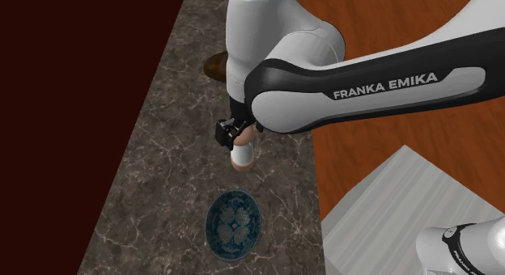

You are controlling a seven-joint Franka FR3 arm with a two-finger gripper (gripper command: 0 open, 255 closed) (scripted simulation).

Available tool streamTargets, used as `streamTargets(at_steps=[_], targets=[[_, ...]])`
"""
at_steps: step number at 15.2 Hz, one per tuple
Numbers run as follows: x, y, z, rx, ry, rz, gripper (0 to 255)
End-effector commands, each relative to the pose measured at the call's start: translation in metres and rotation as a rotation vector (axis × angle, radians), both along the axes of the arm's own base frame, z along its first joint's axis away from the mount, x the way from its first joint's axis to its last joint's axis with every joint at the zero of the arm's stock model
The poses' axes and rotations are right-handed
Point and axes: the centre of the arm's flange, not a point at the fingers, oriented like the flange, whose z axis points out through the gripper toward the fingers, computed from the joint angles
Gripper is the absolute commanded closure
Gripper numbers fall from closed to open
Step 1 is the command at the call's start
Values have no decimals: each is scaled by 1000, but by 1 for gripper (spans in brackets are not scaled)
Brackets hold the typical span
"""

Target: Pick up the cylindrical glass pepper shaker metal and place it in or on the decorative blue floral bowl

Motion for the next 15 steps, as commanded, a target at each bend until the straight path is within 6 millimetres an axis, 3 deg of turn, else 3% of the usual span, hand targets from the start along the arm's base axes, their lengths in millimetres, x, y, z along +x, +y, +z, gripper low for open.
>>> streamTargets(at_steps=[1, 3, 4, 13, 15], targets=[[0, 0, 0, 0, 0, 0, 0], [0, 0, 0, 0, 0, 0, 0], [0, 0, 0, 0, 0, 0, 255], [0, 0, 0, 0, 0, 0, 255], [0, 0, 10, 0, 0, 0, 255]])
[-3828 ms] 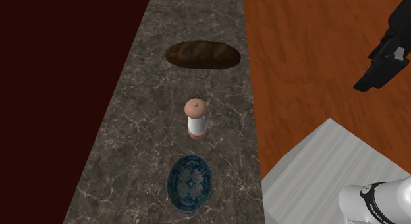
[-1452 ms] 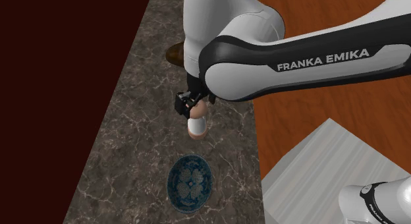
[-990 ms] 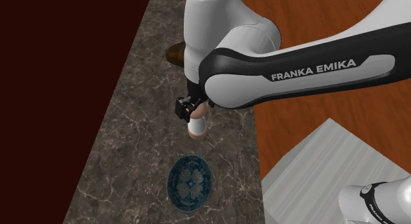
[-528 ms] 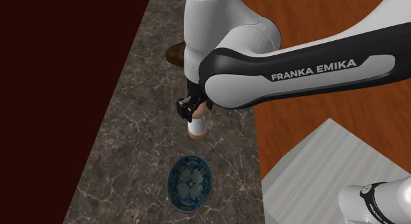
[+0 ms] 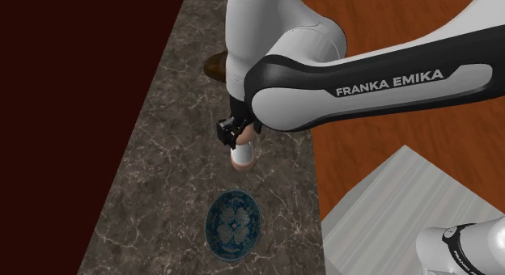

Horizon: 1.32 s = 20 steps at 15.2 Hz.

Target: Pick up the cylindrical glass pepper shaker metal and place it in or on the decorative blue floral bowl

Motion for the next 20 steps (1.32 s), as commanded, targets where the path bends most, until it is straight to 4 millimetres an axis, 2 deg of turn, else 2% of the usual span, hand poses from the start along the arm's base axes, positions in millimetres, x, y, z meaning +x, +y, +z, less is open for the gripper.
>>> streamTargets(at_steps=[1, 20], targets=[[0, 0, 10, 0, 0, 0, 255], [0, 0, 110, 0, 0, 0, 255]])
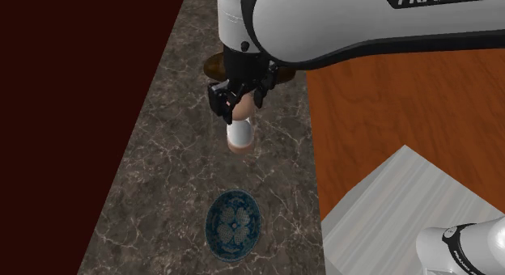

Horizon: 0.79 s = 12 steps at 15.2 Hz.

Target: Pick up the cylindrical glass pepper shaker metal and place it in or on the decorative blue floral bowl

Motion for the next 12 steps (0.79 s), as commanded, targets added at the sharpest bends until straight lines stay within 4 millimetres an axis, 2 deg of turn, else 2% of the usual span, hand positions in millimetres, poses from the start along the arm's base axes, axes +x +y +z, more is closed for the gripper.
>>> streamTargets(at_steps=[1, 12], targets=[[-1, 0, 10, 0, 0, 0, 255], [-93, 102, 59, 0, 0, 0, 255]])
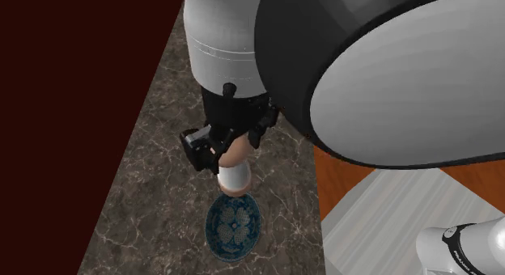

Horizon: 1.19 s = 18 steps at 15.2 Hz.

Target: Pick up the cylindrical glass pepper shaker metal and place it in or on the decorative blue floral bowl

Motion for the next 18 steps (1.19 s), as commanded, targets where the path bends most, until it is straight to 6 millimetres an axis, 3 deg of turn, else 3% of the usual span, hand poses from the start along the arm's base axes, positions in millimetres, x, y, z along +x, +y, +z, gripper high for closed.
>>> streamTargets(at_steps=[1, 5, 18], targets=[[-14, 19, 9, 0, 0, -1, 255], [-43, 51, 25, 0, 0, -1, 255], [-43, 51, -44, 0, 0, -1, 255]])
